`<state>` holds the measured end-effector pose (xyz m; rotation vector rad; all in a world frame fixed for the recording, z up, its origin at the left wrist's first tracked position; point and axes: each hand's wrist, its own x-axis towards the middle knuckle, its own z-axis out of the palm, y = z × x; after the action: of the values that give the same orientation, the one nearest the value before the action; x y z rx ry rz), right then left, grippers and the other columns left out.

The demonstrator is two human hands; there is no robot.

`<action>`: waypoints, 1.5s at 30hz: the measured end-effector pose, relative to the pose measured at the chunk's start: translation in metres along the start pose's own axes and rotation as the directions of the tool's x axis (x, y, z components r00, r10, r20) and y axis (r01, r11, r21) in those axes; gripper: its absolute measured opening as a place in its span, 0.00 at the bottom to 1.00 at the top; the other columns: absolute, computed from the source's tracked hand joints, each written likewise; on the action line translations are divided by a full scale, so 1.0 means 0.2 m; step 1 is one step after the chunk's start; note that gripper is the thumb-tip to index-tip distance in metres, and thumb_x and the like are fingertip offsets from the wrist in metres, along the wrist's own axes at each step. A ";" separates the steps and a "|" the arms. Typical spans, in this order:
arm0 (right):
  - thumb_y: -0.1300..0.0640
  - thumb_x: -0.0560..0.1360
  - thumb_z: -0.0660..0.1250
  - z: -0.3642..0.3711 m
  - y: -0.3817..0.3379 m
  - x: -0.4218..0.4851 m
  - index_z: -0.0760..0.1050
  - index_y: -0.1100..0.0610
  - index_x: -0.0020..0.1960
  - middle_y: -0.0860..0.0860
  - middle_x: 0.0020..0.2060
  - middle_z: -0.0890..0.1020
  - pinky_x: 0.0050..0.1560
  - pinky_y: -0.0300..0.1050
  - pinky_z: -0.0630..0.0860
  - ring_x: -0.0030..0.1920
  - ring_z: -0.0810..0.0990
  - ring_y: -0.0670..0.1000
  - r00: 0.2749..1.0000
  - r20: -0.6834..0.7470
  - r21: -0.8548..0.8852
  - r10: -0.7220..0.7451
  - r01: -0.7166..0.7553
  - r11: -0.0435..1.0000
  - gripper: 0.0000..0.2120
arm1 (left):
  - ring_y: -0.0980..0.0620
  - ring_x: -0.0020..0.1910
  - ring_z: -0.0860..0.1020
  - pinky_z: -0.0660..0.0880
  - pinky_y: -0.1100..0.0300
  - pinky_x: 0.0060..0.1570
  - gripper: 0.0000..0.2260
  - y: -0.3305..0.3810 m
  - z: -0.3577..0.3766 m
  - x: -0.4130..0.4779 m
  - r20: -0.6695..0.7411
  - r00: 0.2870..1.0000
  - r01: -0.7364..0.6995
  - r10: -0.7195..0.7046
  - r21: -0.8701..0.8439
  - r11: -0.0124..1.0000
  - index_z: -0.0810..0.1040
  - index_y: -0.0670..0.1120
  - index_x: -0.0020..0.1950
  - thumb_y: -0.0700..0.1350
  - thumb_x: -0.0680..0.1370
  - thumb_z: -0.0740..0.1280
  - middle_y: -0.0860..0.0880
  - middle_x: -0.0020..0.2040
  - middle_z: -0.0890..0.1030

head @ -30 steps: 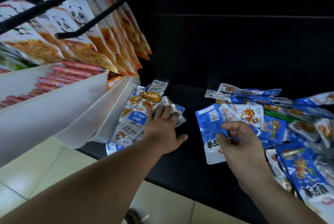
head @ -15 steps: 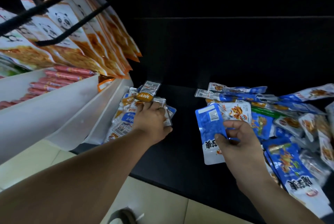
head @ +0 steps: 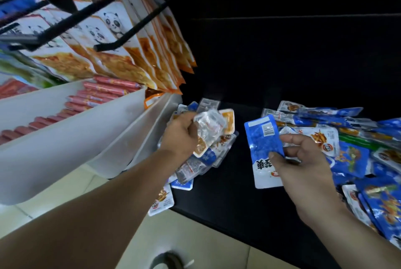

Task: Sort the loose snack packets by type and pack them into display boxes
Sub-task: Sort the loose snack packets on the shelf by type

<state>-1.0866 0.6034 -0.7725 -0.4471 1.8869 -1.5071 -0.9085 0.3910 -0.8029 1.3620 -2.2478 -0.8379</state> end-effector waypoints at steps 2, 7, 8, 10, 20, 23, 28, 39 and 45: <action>0.62 0.78 0.73 0.02 -0.01 0.01 0.76 0.46 0.59 0.46 0.47 0.83 0.40 0.45 0.79 0.41 0.84 0.45 1.000 -0.007 0.001 -0.005 0.005 1.000 0.16 | 0.48 0.37 0.80 0.75 0.59 0.40 0.16 -0.04 0.00 -0.03 -0.012 1.000 -0.016 0.017 0.046 0.999 0.81 0.53 0.62 0.50 0.80 0.58 0.52 0.38 0.80; 0.63 0.77 0.73 0.01 0.00 0.00 0.76 0.45 0.58 0.48 0.48 0.83 0.43 0.48 0.80 0.46 0.85 0.50 1.000 -0.013 -0.008 0.003 -0.003 1.000 0.16 | 0.47 0.37 0.81 0.81 0.50 0.41 0.14 -0.01 0.01 -0.05 -0.124 0.992 0.008 0.004 0.093 0.996 0.79 0.49 0.66 0.43 0.81 0.63 0.48 0.39 0.83; 0.63 0.77 0.73 0.01 0.01 0.00 0.76 0.46 0.59 0.48 0.49 0.83 0.43 0.47 0.80 0.46 0.85 0.50 1.000 -0.008 -0.004 0.005 -0.005 1.000 0.16 | 0.44 0.43 0.82 0.82 0.47 0.47 0.17 -0.01 0.00 -0.04 -0.146 0.989 0.031 -0.010 0.138 0.990 0.77 0.49 0.69 0.42 0.80 0.64 0.45 0.45 0.84; 0.63 0.77 0.73 0.00 0.01 -0.01 0.76 0.47 0.59 0.49 0.49 0.82 0.42 0.46 0.80 0.47 0.85 0.50 1.000 0.004 0.006 0.015 -0.015 1.000 0.16 | 0.40 0.57 0.79 0.78 0.44 0.58 0.23 0.01 -0.02 -0.03 -0.190 0.981 0.025 0.041 0.329 0.944 0.74 0.48 0.72 0.39 0.76 0.67 0.42 0.58 0.82; 0.61 0.77 0.73 -0.18 -0.06 -0.06 0.77 0.40 0.60 0.47 0.46 0.84 0.39 0.42 0.81 0.39 0.84 0.45 0.999 0.037 0.014 0.018 -0.018 1.000 0.19 | 0.48 0.49 0.83 0.79 0.51 0.47 0.09 0.53 0.12 -0.30 0.160 0.983 -0.117 0.094 0.141 0.983 0.82 0.54 0.58 0.45 0.78 0.69 0.51 0.49 0.85; 0.60 0.79 0.71 -0.35 -0.12 -0.06 0.74 0.38 0.62 0.46 0.47 0.83 0.39 0.41 0.79 0.42 0.84 0.48 0.997 0.065 0.011 0.048 -0.049 0.999 0.20 | 0.54 0.41 0.85 0.83 0.56 0.41 0.09 0.86 0.21 -0.42 0.447 0.887 0.253 -0.120 -0.252 0.934 0.78 0.56 0.62 0.47 0.83 0.68 0.51 0.46 0.85; 0.63 0.75 0.73 -0.77 -0.07 -0.22 0.78 0.42 0.60 0.49 0.45 0.85 0.44 0.55 0.83 0.40 0.85 0.49 0.996 -0.052 0.029 0.075 -0.074 0.997 0.20 | 0.53 0.44 0.83 0.82 0.55 0.47 0.16 1.17 0.44 -0.61 0.544 0.839 0.124 0.017 -0.222 0.967 0.77 0.57 0.61 0.39 0.78 0.73 0.50 0.47 0.85; 0.65 0.74 0.74 -1.54 0.29 -0.64 0.81 0.53 0.46 0.51 0.32 0.84 0.30 0.39 0.77 0.30 0.80 0.49 0.714 -0.666 0.186 0.217 -0.122 0.975 0.08 | 0.61 0.40 0.78 0.75 0.64 0.43 0.13 1.56 1.09 -1.00 0.777 0.599 -0.170 0.194 -0.113 0.979 0.79 0.54 0.63 0.50 0.79 0.73 0.55 0.44 0.83; 0.51 0.73 0.78 -1.75 0.45 -0.42 0.80 0.48 0.61 0.53 0.61 0.78 0.65 0.56 0.76 0.60 0.78 0.57 0.624 -0.775 -0.126 0.098 -0.305 0.944 0.18 | 0.59 0.42 0.79 0.75 0.61 0.46 0.10 1.43 1.04 -1.03 0.738 0.663 -0.163 0.125 -0.020 0.986 0.78 0.58 0.60 0.51 0.79 0.72 0.56 0.46 0.81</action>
<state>-1.2532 0.9339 -0.7964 0.3947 2.6866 -1.4091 -1.1271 0.7369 -0.7729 0.9077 -2.9358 -1.4921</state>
